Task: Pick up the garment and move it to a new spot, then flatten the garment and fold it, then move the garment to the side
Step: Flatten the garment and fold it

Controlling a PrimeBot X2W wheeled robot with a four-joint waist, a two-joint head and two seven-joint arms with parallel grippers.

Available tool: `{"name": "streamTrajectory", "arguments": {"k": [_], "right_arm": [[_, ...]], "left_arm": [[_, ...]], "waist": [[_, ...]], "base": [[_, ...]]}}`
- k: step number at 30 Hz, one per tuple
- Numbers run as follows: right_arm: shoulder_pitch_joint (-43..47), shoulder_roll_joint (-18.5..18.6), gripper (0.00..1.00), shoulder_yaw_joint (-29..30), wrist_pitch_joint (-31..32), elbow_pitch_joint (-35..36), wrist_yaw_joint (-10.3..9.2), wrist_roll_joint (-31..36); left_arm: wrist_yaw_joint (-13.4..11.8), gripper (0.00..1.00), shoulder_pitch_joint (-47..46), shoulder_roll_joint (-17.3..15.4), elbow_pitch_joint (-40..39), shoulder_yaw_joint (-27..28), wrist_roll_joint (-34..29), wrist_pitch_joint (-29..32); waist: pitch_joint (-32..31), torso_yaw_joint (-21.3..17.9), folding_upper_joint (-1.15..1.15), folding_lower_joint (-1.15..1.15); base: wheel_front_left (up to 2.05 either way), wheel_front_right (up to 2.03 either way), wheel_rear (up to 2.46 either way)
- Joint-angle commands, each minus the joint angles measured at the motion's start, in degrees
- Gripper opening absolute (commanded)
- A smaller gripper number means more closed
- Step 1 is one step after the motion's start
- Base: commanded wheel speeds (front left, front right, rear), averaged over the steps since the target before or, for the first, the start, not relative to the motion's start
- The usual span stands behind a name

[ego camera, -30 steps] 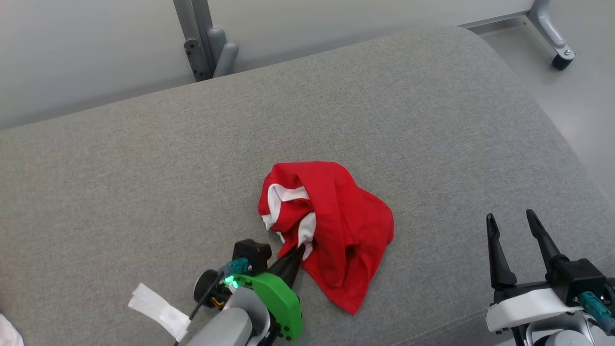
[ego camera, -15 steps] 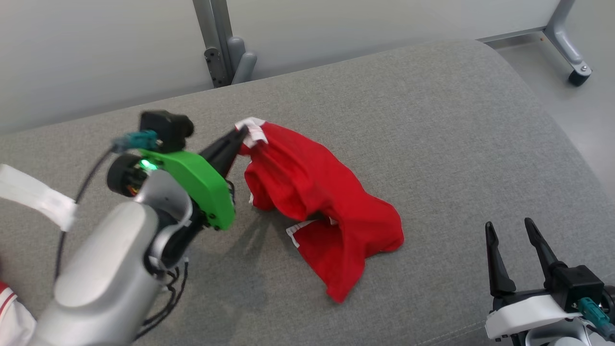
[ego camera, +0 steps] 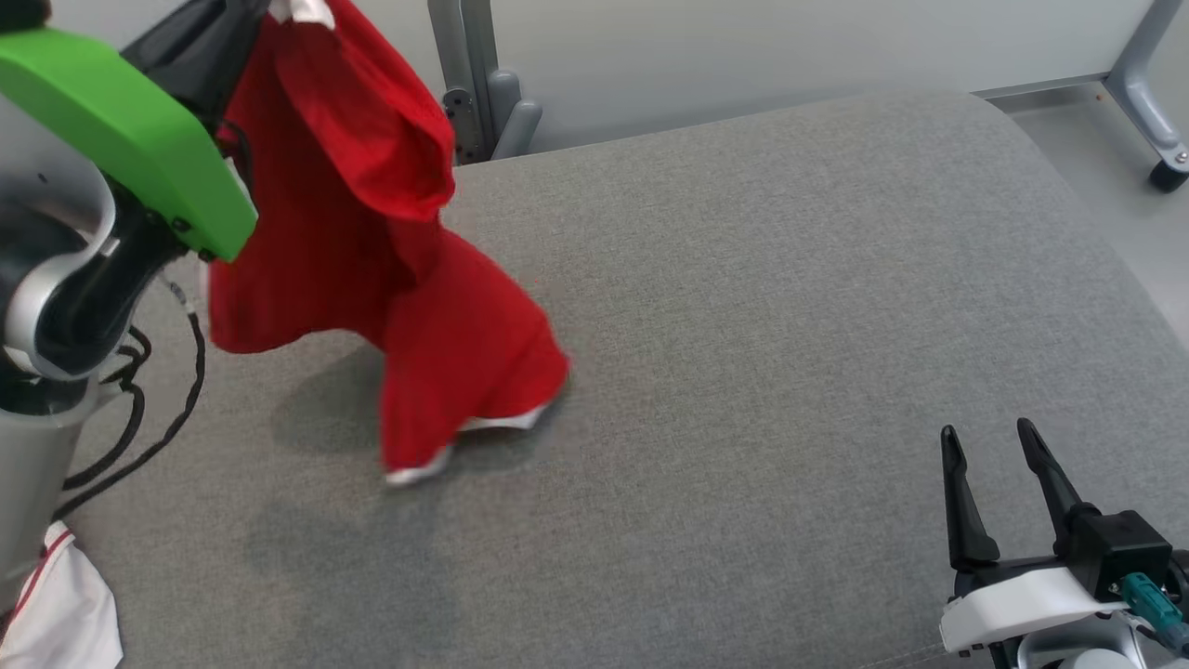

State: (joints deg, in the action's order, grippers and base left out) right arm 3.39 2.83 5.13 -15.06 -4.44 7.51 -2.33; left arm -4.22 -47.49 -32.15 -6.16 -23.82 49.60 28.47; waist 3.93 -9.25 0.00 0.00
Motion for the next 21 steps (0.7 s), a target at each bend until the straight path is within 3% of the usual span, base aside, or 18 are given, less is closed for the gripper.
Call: {"name": "streamTrajectory", "arguments": {"k": [1,7,12,13,17,21], "right_arm": [[-0.27,0.12,1.0,-0.04,-0.18,0.0,-0.04,-0.08],[-1.77,0.12,1.0,-0.86,-0.18,-0.2,-0.04,-0.55],[-3.35,0.12,1.0,-2.08,-0.18,-0.4,-0.04,-1.7],[-3.35,0.12,1.0,-2.08,-0.18,-0.4,-0.04,-1.7],[-5.23,0.11,1.0,-3.62,-0.18,-0.76,-0.04,-2.37],[-7.27,0.11,1.0,-5.08,-0.18,-1.12,-0.03,-2.85]], "left_arm": [[-0.32,0.0,-2.14,0.06,-1.26,0.26,0.95,1.29],[-1.23,0.0,-3.93,5.48,-3.67,-2.97,2.93,3.51],[-3.98,0.0,3.23,16.32,0.66,-9.49,2.76,-1.69],[-3.98,0.0,3.23,16.32,0.66,-9.49,2.76,-1.69],[-3.87,0.0,8.11,25.0,11.23,-15.25,1.09,-8.76],[-3.03,0.0,9.56,28.7,22.01,-19.4,0.71,-15.75]], "waist": [[0.26,0.46,0.0,0.0],[1.61,0.52,0.0,0.0],[4.33,-0.77,0.0,0.0],[4.33,-0.77,0.0,0.0],[6.87,-2.74,0.0,0.0],[9.02,-5.88,0.0,0.0]], "base": [[0.0,0.0,0.0],[0.0,0.0,0.0],[0.0,0.0,0.0],[0.0,0.0,0.0],[0.0,0.0,0.0],[0.0,0.0,0.0]]}}
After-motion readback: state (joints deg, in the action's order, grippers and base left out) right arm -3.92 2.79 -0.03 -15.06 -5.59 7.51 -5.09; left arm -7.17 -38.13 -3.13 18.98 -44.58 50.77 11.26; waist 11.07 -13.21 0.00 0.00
